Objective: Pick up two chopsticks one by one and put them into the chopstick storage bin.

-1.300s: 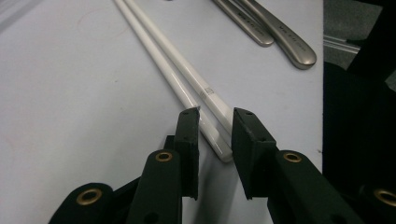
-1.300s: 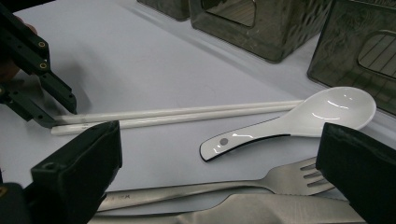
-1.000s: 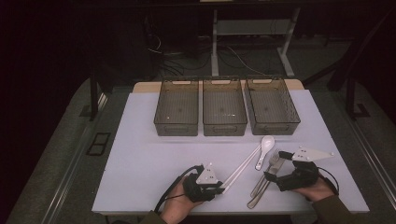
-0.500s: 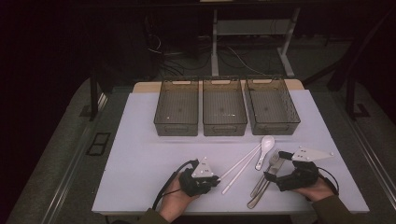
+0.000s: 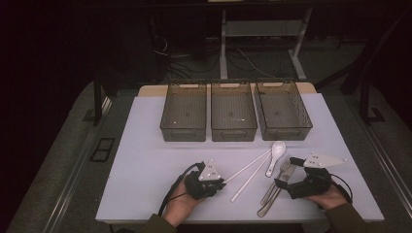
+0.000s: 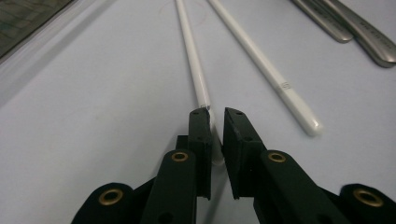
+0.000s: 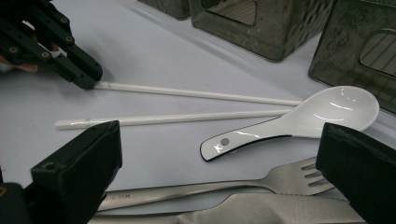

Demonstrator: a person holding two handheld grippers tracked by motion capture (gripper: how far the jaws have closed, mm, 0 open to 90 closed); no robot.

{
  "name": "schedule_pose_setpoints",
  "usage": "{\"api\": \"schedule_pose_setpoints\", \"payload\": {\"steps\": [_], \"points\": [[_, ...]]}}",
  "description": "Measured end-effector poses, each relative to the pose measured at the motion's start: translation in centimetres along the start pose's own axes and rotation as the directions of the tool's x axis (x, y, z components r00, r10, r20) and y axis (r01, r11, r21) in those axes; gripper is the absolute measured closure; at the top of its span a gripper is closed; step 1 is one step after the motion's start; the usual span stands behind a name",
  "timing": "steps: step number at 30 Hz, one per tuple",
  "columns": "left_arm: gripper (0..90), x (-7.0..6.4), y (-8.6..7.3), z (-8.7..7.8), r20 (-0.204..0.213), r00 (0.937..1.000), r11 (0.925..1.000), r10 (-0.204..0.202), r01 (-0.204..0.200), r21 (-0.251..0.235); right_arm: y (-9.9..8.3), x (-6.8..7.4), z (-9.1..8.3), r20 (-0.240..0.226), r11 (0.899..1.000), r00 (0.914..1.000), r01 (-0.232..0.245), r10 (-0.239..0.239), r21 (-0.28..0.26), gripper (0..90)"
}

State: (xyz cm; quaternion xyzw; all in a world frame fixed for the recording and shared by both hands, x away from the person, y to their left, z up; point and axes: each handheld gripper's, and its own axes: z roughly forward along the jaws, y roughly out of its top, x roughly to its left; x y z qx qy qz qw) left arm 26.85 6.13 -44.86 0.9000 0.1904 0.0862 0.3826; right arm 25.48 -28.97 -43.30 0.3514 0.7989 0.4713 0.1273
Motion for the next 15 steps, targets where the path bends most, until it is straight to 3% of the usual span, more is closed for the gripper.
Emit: {"api": "schedule_pose_setpoints", "payload": {"steps": [8,11,12,15], "points": [[80.4,1.8,-0.1,-0.1,-0.001,0.9994,0.9994,-0.034,0.034,-0.001,0.0,0.0,0.0,0.002,1.0,1.0,-0.003,0.003,0.002,0.4],[80.5,2.6,-0.1,-0.1,-0.026,0.9991,0.9994,-0.035,0.035,0.002,0.0,0.0,0.0,0.003,1.0,1.0,-0.001,0.001,0.002,0.4],[80.4,3.3,-0.2,-0.1,-0.028,0.9982,0.9986,-0.053,0.053,0.002,0.0,0.0,0.0,0.003,1.0,1.0,-0.001,0.001,0.002,0.4],[79.9,3.4,-0.2,0.0,-0.017,0.9981,0.9982,-0.059,0.059,0.004,0.0,0.0,0.0,0.001,1.0,1.0,-0.002,0.002,0.001,0.4]]}}
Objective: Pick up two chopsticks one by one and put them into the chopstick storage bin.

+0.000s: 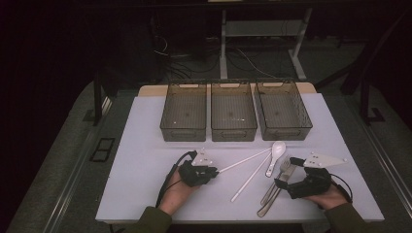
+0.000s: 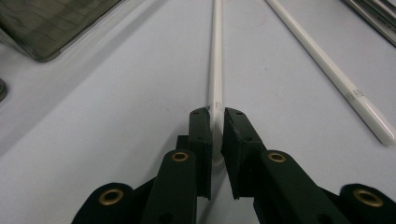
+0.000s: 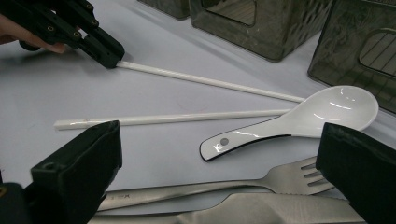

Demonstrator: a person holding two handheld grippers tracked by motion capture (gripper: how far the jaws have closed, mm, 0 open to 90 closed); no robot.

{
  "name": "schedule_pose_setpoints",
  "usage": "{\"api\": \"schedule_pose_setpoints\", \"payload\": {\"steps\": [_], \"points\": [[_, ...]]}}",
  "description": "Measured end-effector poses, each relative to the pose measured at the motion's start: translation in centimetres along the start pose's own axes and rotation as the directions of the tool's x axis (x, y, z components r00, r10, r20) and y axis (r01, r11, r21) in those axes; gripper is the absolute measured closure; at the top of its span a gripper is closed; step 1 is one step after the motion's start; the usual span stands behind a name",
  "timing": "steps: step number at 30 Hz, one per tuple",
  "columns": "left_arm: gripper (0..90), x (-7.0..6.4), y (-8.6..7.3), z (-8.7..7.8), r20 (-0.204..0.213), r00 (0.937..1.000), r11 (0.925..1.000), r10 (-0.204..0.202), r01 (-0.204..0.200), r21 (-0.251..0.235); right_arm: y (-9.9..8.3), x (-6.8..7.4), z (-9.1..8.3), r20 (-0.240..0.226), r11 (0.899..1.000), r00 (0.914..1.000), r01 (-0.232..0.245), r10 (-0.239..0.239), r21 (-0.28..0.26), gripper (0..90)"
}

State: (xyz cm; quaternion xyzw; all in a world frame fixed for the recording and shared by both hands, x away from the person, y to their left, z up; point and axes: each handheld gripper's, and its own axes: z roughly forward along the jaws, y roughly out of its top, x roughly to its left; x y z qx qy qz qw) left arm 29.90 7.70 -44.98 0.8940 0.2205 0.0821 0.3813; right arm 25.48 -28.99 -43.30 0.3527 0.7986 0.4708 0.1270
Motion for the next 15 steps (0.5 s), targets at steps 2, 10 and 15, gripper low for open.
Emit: {"api": "schedule_pose_setpoints", "payload": {"steps": [2,10,15], "points": [[75.9,-0.2,0.1,0.0,-0.014,0.9999,1.0,0.003,-0.003,0.003,0.0,0.0,0.0,0.001,1.0,1.0,-0.002,0.002,0.0,0.4],[64.2,-3.4,1.3,-0.7,0.086,0.9956,0.9942,-0.037,0.045,-0.098,0.0,0.0,-0.1,0.001,1.0,1.0,-0.002,0.002,-0.002,0.4],[61.6,-5.6,1.6,0.9,0.133,0.9911,0.9977,0.004,0.005,-0.067,0.0,0.0,-0.1,0.001,1.0,1.0,-0.002,0.002,-0.003,0.4]]}}
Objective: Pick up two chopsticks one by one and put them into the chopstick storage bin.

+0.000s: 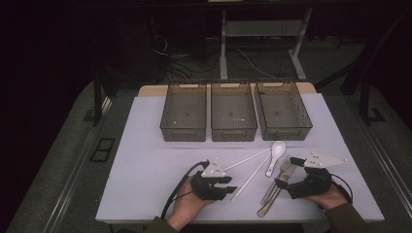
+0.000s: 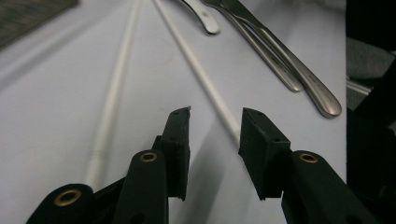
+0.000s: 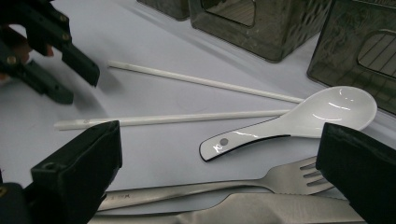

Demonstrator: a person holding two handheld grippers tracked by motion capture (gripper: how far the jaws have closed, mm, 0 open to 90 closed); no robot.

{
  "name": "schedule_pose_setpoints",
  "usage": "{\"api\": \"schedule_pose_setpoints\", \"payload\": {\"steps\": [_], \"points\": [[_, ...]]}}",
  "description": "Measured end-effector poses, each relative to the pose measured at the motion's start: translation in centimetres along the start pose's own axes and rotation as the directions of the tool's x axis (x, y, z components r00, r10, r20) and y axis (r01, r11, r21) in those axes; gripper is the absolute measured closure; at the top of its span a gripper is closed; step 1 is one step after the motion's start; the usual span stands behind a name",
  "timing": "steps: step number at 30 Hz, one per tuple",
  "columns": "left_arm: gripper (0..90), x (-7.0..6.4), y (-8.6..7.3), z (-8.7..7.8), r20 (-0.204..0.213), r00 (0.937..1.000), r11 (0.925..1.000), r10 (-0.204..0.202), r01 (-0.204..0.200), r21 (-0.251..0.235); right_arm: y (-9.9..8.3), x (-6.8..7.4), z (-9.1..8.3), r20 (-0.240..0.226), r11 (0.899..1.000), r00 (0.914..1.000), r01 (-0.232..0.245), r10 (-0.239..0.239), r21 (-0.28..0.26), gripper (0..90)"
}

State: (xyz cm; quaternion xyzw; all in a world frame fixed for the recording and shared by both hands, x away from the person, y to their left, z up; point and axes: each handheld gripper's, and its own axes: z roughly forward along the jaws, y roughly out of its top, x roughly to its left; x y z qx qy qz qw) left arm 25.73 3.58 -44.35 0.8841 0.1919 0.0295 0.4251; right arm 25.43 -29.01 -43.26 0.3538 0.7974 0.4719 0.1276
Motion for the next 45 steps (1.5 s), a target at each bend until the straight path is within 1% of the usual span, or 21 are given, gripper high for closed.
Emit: {"api": "schedule_pose_setpoints", "payload": {"steps": [2,4,6,8,10,12,14,15,18,19,20,24,25,28,30,33,36,39,41,42,45], "points": [[61.6,-0.3,0.0,0.4,0.006,1.0,1.0,0.006,-0.006,0.008,0.0,0.0,0.0,0.0,1.0,1.0,0.0,0.0,0.0,0.4],[62.1,-0.7,-0.1,0.9,0.004,0.9998,0.9992,0.022,-0.022,0.033,0.0,0.0,0.0,-0.001,1.0,1.0,0.001,-0.001,0.0,0.4],[62.9,-0.9,-0.2,1.2,0.006,0.9998,0.999,0.021,-0.022,0.038,0.0,0.0,0.0,-0.001,1.0,1.0,0.0,0.0,0.0,0.4],[64.4,-1.0,-0.3,1.3,-0.003,0.9996,0.9985,0.028,-0.028,0.047,0.0,0.0,0.0,-0.001,1.0,1.0,0.0,0.0,0.0,0.4],[66.3,-1.0,-0.3,1.3,-0.008,0.9996,0.9985,0.028,-0.028,0.046,0.0,0.0,0.0,-0.002,1.0,1.0,0.001,-0.001,0.0,0.4],[69.2,-1.1,-0.3,1.2,-0.018,0.9991,0.998,0.039,-0.038,0.05,0.0,0.0,0.0,-0.001,1.0,1.0,0.001,-0.001,0.0,0.4],[72.8,-1.3,-0.3,1.3,-0.026,0.9991,0.9985,0.033,-0.032,0.044,0.0,0.0,0.0,-0.001,1.0,1.0,0.002,-0.002,-0.001,0.4],[75.0,-1.3,-0.3,1.3,-0.026,0.9984,0.9975,0.05,-0.049,0.052,0.0,0.0,0.0,-0.001,1.0,1.0,0.001,-0.001,0.0,0.4],[75.8,-1.3,-0.3,1.2,-0.031,0.9988,0.9983,0.037,-0.036,0.046,0.0,0.0,0.0,-0.001,1.0,1.0,0.002,-0.002,0.0,0.4],[76.5,-1.1,-0.2,1.1,-0.031,0.9987,0.9981,0.039,-0.038,0.048,0.0,0.0,0.0,-0.001,1.0,1.0,0.001,-0.001,-0.001,0.4],[80.3,-0.8,-0.2,0.8,-0.044,0.9984,0.9985,0.034,-0.032,0.045,0.0,0.0,0.0,-0.001,1.0,1.0,0.002,-0.002,-0.001,0.4],[80.8,-0.2,-0.2,0.6,-0.041,0.999,0.999,0.019,-0.017,0.041,0.0,0.0,0.0,-0.002,1.0,1.0,0.002,-0.002,-0.001,0.4],[80.4,0.0,-0.2,0.5,-0.065,0.9973,0.9979,0.035,-0.031,0.057,0.0,0.0,0.0,-0.002,1.0,1.0,0.002,-0.002,0.0,0.4],[80.2,0.4,-0.2,0.5,-0.072,0.9968,0.9977,0.034,-0.03,0.061,0.0,0.0,0.0,-0.001,1.0,1.0,0.002,-0.002,-0.002,0.4],[81.1,0.8,-0.2,0.3,-0.103,0.9936,0.9968,0.047,-0.039,0.07,0.0,0.0,0.0,-0.002,1.0,1.0,0.002,-0.002,-0.001,0.4],[81.9,1.4,-0.2,0.0,-0.129,0.9904,0.9962,0.052,-0.042,0.076,0.0,0.0,0.0,-0.002,1.0,1.0,0.002,-0.002,-0.001,0.4],[82.1,1.9,-0.3,-0.2,-0.136,0.9898,0.9965,0.042,-0.032,0.078,0.0,0.0,0.0,-0.002,1.0,1.0,0.003,-0.003,-0.002,0.4],[82.0,2.6,-0.4,-0.5,-0.157,0.9871,0.9969,0.032,-0.021,0.076,0.0,0.0,0.0,-0.003,1.0,1.0,0.003,-0.003,-0.001,0.4],[81.9,2.7,-0.4,-0.5,-0.16,0.9866,0.9968,0.031,-0.018,0.078,0.0,0.0,0.0,-0.003,1.0,1.0,0.003,-0.003,-0.001,0.4],[81.9,3.0,-0.5,-0.7,-0.171,0.9849,0.9967,0.03,-0.017,0.079,0.0,0.0,0.0,-0.003,1.0,1.0,0.003,-0.003,-0.001,0.4],[81.8,3.1,-0.5,-0.7,-0.182,0.9829,0.9968,0.027,-0.013,0.079,0.0,0.0,0.0,-0.003,1.0,1.0,0.005,-0.005,0.0,0.4]]}}
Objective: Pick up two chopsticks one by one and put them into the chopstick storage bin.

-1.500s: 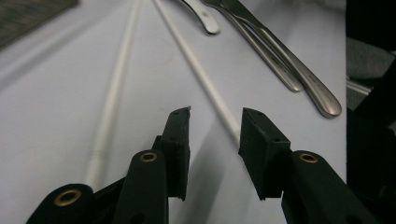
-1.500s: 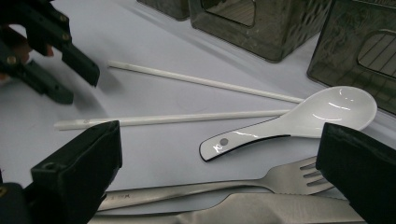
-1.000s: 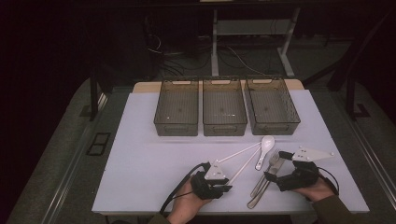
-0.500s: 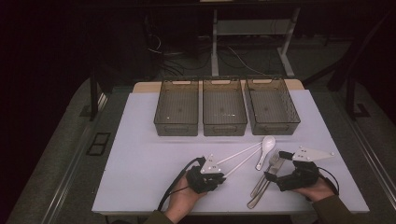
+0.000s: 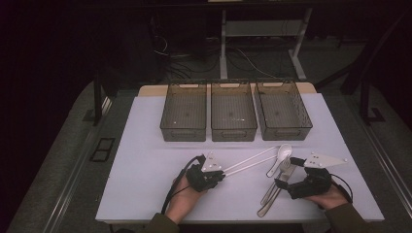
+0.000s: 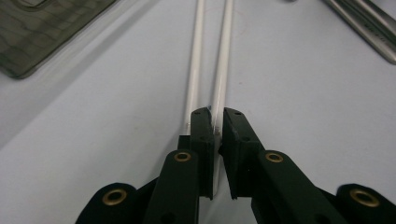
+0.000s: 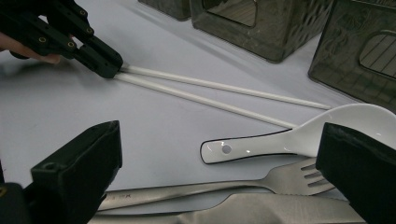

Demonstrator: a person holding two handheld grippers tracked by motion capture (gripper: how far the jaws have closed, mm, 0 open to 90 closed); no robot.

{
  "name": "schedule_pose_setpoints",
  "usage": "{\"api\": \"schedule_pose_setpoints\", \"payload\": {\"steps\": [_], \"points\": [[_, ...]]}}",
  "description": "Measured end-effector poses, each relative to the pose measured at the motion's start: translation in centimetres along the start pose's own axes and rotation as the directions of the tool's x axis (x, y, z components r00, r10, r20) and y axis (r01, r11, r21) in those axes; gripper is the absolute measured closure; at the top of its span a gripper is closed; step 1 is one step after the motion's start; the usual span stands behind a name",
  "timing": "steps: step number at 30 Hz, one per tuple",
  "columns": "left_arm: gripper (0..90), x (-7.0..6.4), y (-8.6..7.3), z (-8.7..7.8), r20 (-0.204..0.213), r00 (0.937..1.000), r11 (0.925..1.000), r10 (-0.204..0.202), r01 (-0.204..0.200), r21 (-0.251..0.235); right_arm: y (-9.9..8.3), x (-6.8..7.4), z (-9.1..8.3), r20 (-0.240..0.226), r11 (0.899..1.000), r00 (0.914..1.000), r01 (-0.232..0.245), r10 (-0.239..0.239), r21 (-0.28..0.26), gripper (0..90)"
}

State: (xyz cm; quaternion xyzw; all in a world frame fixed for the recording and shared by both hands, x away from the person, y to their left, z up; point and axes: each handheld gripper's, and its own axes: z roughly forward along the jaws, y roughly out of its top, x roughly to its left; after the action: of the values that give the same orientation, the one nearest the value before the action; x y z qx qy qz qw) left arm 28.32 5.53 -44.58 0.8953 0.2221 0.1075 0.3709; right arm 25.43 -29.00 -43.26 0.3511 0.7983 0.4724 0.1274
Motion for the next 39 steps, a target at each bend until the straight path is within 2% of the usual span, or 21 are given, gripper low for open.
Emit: {"api": "schedule_pose_setpoints", "payload": {"steps": [5,9,10,12,15,16,17,18,19,21,22,24,25,27,32,33,37,38,39], "points": [[81.0,0.4,-0.1,0.0,0.001,1.0,1.0,-0.009,0.009,0.0,0.0,0.0,0.0,-0.005,1.0,1.0,0.003,-0.003,0.002,0.4],[74.7,0.4,0.0,-0.2,0.019,0.9995,0.9996,-0.025,0.026,-0.015,0.2,-0.2,0.0,-0.032,1.0,0.9994,0.014,-0.013,0.019,4.4],[73.1,0.5,0.0,-0.6,0.041,0.9984,0.9986,-0.038,0.039,-0.034,0.4,-0.2,0.0,-0.037,0.999,0.9991,0.02,-0.019,0.026,4.4],[69.4,0.6,0.0,-0.8,0.05,0.998,0.9982,-0.039,0.041,-0.045,0.7,-0.2,0.1,-0.057,0.998,0.9979,0.033,-0.03,0.045,4.7],[63.7,1.2,-0.2,-2.1,0.078,0.9947,0.993,-0.066,0.073,-0.093,1.3,-0.3,0.3,-0.08,0.996,0.9952,0.062,-0.057,0.069,6.4],[61.5,1.2,-0.2,-2.1,0.078,0.9947,0.993,-0.066,0.073,-0.093,1.6,-0.3,0.4,-0.087,0.995,0.9941,0.071,-0.064,0.077,6.5],[59.5,1.5,-0.3,-2.5,0.081,0.9943,0.9923,-0.069,0.077,-0.097,1.9,-0.3,0.5,-0.093,0.993,0.9926,0.086,-0.078,0.081,10.5],[59.5,1.8,-0.5,-3.0,0.089,0.993,0.9903,-0.077,0.087,-0.109,1.9,-0.3,0.5,-0.093,0.993,0.9926,0.086,-0.078,0.081,10.5],[55.4,2.2,-0.8,-3.4,0.099,0.9914,0.9882,-0.086,0.098,-0.118,2.4,-0.3,0.9,-0.138,0.988,0.9849,0.118,-0.105,0.096,17.3],[51.0,2.8,-1.4,-4.4,0.109,0.9886,0.9856,-0.104,0.117,-0.122,2.9,-0.1,1.7,-0.158,0.983,0.9791,0.146,-0.127,0.114,18.5],[48.9,3.4,-2.1,-5.3,0.114,0.9857,0.9807,-0.124,0.139,-0.138,3.2,0.1,2.0,-0.173,0.98,0.9757,0.157,-0.134,0.123,19.8],[45.4,3.7,-2.5,-5.8,0.11,0.9852,0.9791,-0.132,0.147,-0.141,3.7,0.2,2.8,-0.203,0.975,0.9681,0.176,-0.147,0.135,23.5],[45.4,4.0,-2.7,-6.3,0.106,0.9855,0.9773,-0.132,0.148,-0.152,3.7,0.2,2.8,-0.203,0.975,0.9681,0.176,-0.147,0.135,23.5],[41.0,4.6,-3.4,-7.5,0.106,0.9823,0.9707,-0.154,0.17,-0.169,4.6,0.3,3.8,-0.236,0.97,0.9588,0.195,-0.158,0.143,29.6],[36.9,5.0,-4.6,-8.7,0.102,0.981,0.9677,-0.165,0.181,-0.176,5.6,0.4,5.2,-0.263,0.963,0.948,0.225,-0.18,0.152,35.8],[35.6,5.0,-4.8,-8.8,0.099,0.9795,0.965,-0.175,0.191,-0.18,6.2,0.5,5.9,-0.271,0.96,0.9431,0.238,-0.192,0.149,39.5],[32.0,5.1,-5.7,-9.1,0.101,0.9788,0.9654,-0.178,0.193,-0.175,7.2,0.7,7.3,-0.293,0.953,0.934,0.258,-0.205,0.156,46.7],[32.0,5.1,-5.8,-9.1,0.101,0.9797,0.9665,-0.173,0.189,-0.174,7.2,0.7,7.3,-0.293,0.953,0.934,0.258,-0.205,0.156,46.7],[30.0,5.2,-5.9,-9.0,0.101,0.9802,0.9668,-0.17,0.186,-0.175,7.7,0.7,8.1,-0.307,0.95,0.9284,0.267,-0.209,0.16,50.4]]}}
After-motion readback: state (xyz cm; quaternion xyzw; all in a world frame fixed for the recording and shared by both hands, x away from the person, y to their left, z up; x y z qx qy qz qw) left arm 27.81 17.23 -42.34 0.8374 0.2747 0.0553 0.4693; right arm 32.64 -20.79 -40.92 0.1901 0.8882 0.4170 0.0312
